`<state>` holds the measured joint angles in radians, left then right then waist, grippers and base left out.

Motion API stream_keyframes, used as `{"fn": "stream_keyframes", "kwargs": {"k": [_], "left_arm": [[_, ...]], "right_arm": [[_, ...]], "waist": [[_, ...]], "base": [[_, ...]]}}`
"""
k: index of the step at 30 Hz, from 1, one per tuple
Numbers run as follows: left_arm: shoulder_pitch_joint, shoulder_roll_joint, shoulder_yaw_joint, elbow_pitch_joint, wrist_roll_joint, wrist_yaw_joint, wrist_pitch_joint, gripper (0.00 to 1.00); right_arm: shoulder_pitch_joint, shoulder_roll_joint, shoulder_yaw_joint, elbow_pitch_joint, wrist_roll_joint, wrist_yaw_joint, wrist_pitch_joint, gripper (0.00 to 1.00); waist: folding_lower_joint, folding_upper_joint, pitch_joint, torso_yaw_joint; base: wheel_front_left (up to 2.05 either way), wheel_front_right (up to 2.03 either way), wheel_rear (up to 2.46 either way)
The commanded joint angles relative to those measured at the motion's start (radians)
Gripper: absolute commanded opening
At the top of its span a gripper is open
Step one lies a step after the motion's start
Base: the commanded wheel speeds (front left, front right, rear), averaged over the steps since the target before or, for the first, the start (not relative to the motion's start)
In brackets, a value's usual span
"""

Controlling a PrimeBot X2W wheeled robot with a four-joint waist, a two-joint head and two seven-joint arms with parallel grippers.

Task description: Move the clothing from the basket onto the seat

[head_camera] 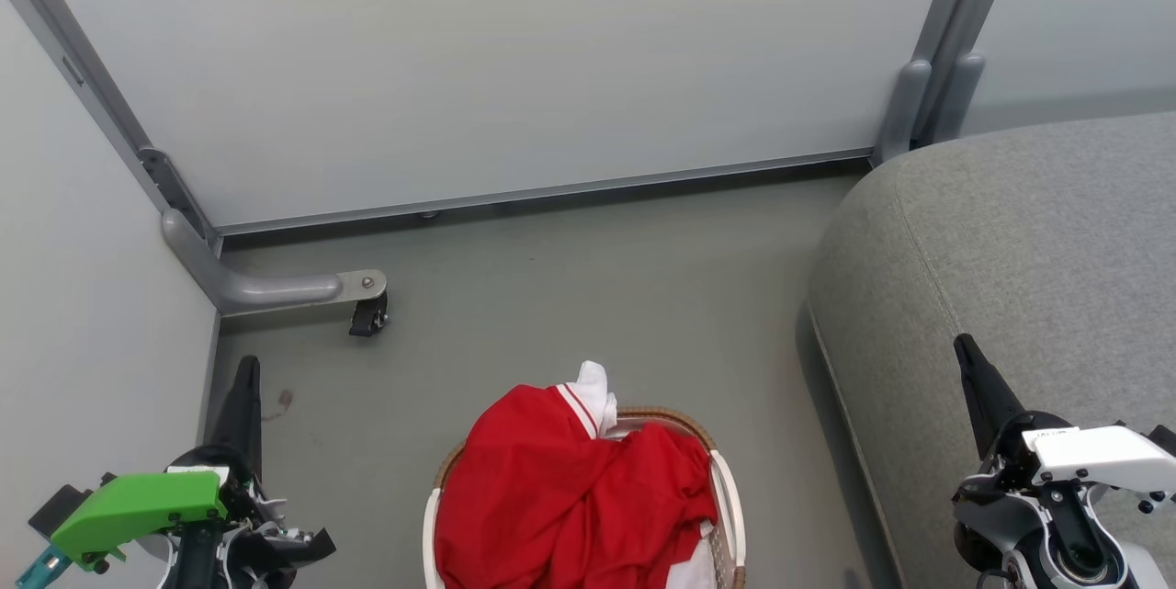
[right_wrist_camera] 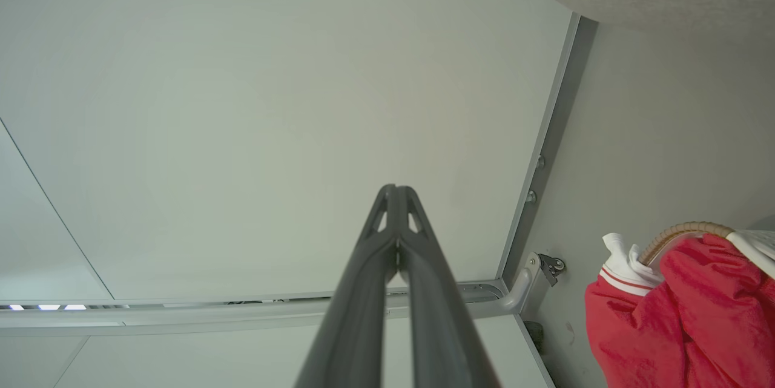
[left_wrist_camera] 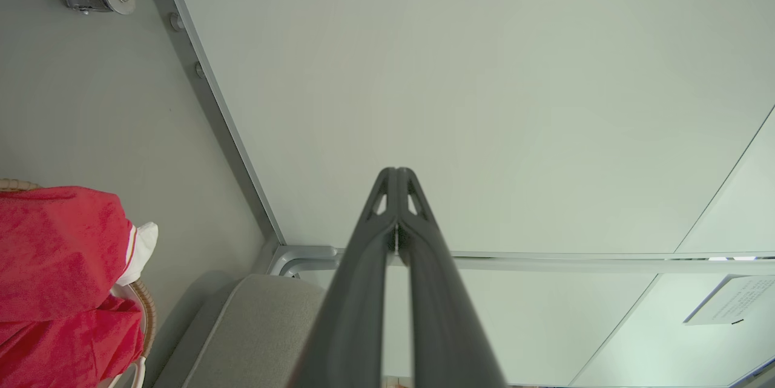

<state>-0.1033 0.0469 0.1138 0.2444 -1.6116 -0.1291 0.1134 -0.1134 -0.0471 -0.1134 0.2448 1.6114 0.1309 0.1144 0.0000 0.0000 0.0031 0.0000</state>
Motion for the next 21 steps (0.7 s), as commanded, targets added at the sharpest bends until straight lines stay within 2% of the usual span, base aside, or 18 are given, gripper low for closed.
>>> {"fn": "stream_keyframes", "kwargs": {"k": [1,4,5,12,16,21], "left_arm": [[-0.011,0.007,0.002,-0.001,-0.003,-0.004,0.004,0.0],[-0.011,0.007,0.002,-0.001,-0.003,-0.004,0.004,0.0],[0.001,-0.001,0.0,0.003,0.0,0.0,0.0,1.0],[0.01,-0.004,-0.004,0.045,0.026,0.0,-0.022,1.0],[0.002,-0.002,-0.002,0.054,0.1,0.0,-0.042,1.0],[-0.004,-0.001,-0.011,0.057,0.248,0.0,-0.07,1.0]], "right_arm": [[0.011,-0.007,-0.002,-0.002,0.003,0.0,0.002,0.0],[0.011,-0.007,-0.002,-0.002,0.003,0.0,0.002,0.0],[0.0,0.001,0.0,0.003,0.0,0.0,0.0,1.0],[0.004,0.0,0.013,0.024,-0.02,0.0,-0.018,1.0],[-0.007,-0.019,0.037,0.031,-0.065,0.0,-0.042,1.0],[-0.026,-0.037,0.051,0.03,-0.194,0.0,-0.07,1.0]], "waist": [[0.0,0.0,0.0,0.0],[0.0,0.0,0.0,0.0],[0.0,0.0,0.0,0.0],[0.0,0.0,0.001,0.0],[0.0,0.0,0.002,0.0],[0.0,0.0,0.004,0.001]], "base": [[0.0,0.0,0.0],[0.0,0.0,0.0],[0.0,0.0,0.0],[0.0,0.0,0.0],[0.0,0.0,0.0],[0.0,0.0,0.0]]}}
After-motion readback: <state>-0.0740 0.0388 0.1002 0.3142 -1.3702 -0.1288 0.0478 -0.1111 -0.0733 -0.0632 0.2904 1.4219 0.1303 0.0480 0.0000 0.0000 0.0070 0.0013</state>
